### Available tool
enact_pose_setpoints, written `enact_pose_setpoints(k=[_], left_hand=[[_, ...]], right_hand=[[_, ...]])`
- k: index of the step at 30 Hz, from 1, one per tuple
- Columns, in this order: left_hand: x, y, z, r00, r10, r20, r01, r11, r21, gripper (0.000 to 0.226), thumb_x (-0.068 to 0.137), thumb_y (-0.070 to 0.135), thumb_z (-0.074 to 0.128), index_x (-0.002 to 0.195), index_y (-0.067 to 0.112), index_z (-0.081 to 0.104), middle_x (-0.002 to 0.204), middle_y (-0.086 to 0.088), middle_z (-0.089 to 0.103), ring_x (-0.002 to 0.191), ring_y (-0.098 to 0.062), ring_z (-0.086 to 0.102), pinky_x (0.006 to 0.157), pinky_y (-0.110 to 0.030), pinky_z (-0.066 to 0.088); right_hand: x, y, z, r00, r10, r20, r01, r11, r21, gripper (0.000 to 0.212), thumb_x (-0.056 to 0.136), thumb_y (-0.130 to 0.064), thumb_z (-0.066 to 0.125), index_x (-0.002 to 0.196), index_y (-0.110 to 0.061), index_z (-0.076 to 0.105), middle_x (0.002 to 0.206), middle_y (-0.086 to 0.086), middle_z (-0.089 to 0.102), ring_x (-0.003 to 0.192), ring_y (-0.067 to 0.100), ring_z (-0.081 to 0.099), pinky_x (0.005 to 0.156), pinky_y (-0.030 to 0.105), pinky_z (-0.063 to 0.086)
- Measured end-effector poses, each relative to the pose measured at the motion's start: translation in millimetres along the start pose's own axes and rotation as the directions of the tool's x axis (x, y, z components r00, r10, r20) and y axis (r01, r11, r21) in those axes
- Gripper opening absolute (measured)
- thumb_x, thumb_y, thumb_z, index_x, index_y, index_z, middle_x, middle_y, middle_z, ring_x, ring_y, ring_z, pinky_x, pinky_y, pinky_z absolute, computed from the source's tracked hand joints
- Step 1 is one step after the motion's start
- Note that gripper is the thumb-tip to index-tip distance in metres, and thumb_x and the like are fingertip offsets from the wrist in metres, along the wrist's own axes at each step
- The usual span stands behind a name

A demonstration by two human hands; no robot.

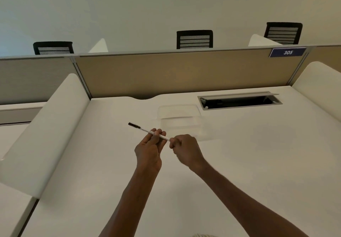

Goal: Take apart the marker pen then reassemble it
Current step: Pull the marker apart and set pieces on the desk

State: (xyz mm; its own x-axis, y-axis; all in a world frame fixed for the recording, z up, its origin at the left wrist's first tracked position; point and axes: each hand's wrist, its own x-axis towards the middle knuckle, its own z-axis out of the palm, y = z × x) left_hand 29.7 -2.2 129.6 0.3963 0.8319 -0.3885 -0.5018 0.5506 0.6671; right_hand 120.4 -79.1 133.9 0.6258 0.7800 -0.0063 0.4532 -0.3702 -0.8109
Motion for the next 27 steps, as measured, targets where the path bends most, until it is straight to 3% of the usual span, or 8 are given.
enact_pose_setpoints(k=[3,7,12,15,17,21,24,27], left_hand=[[-1.3,-3.7,0.8,0.993,-0.090,-0.081,0.085,0.994,-0.063,0.008,0.091,-0.002,0.063,0.096,-0.007,0.066,0.090,-0.014,0.071,0.082,-0.022,0.072,0.068,-0.030,0.062],[1.4,-6.0,-6.3,0.984,-0.142,-0.109,0.136,0.989,-0.062,0.009,0.091,-0.001,0.063,0.098,-0.007,0.065,0.096,-0.016,0.070,0.088,-0.024,0.071,0.072,-0.032,0.062],[1.4,-9.8,-12.7,0.993,-0.103,0.064,0.096,0.990,0.100,0.021,0.089,0.011,0.068,0.108,0.003,0.071,0.094,-0.007,0.077,0.087,-0.016,0.073,0.084,-0.031,0.058],[0.1,-12.8,-12.4,0.977,-0.132,0.166,0.104,0.981,0.166,0.020,0.096,0.015,0.059,0.112,0.008,0.069,0.106,-0.005,0.076,0.087,-0.012,0.073,0.077,-0.030,0.056],[-0.7,-14.0,-9.5,0.981,-0.117,0.157,0.096,0.986,0.140,0.018,0.097,0.015,0.057,0.109,0.007,0.069,0.101,-0.005,0.077,0.086,-0.013,0.073,0.071,-0.029,0.057],[-2.8,-15.6,0.9,0.995,-0.089,0.032,0.089,0.996,0.017,0.014,0.094,0.010,0.062,0.100,0.002,0.071,0.086,-0.006,0.077,0.083,-0.016,0.074,0.067,-0.026,0.060],[-4.6,-12.7,7.9,0.994,-0.101,-0.029,0.101,0.995,-0.018,0.013,0.092,0.012,0.066,0.092,0.002,0.073,0.082,-0.007,0.077,0.081,-0.016,0.075,0.076,-0.030,0.059],[-2.6,-7.1,8.6,0.992,-0.119,-0.031,0.118,0.992,-0.033,0.012,0.091,0.012,0.067,0.087,0.003,0.075,0.083,-0.009,0.077,0.083,-0.017,0.075,0.075,-0.030,0.058]], right_hand=[[-8.6,8.8,11.7,0.915,-0.395,-0.074,0.300,0.794,-0.528,0.021,0.096,-0.013,0.053,0.080,-0.008,0.065,0.070,0.007,0.066,0.062,0.026,0.061,0.056,0.035,0.047],[-8.7,18.2,17.1,0.877,-0.479,-0.042,0.366,0.721,-0.588,0.020,0.095,-0.012,0.057,0.076,-0.007,0.062,0.065,0.008,0.062,0.057,0.026,0.057,0.050,0.035,0.046],[4.1,6.7,12.4,0.997,-0.072,0.018,0.074,0.992,-0.101,0.035,0.098,-0.023,0.048,0.072,-0.008,0.067,0.064,0.006,0.065,0.058,0.023,0.058,0.057,0.032,0.046],[8.0,1.3,3.9,0.936,0.197,0.293,-0.306,0.866,0.396,0.036,0.099,-0.026,0.050,0.070,-0.010,0.064,0.054,0.001,0.054,0.046,0.013,0.045,0.046,0.023,0.037],[8.9,1.1,1.6,0.920,0.200,0.338,-0.347,0.815,0.463,0.033,0.098,-0.026,0.053,0.073,-0.009,0.066,0.054,0.000,0.054,0.046,0.011,0.045,0.046,0.021,0.037],[4.4,-1.0,12.4,0.996,-0.093,-0.009,0.093,0.996,0.008,0.037,0.098,-0.027,0.051,0.069,-0.011,0.066,0.058,0.002,0.062,0.048,0.010,0.050,0.046,0.016,0.034],[-2.3,-0.6,16.8,0.901,-0.428,-0.065,0.389,0.866,-0.315,0.039,0.100,-0.024,0.037,0.080,-0.007,0.065,0.069,0.009,0.066,0.058,0.018,0.054,0.052,0.023,0.031],[-3.2,0.2,14.9,0.848,-0.529,-0.032,0.468,0.776,-0.423,0.052,0.094,-0.029,0.018,0.085,-0.004,0.062,0.075,0.013,0.063,0.065,0.026,0.055,0.057,0.029,0.033]])
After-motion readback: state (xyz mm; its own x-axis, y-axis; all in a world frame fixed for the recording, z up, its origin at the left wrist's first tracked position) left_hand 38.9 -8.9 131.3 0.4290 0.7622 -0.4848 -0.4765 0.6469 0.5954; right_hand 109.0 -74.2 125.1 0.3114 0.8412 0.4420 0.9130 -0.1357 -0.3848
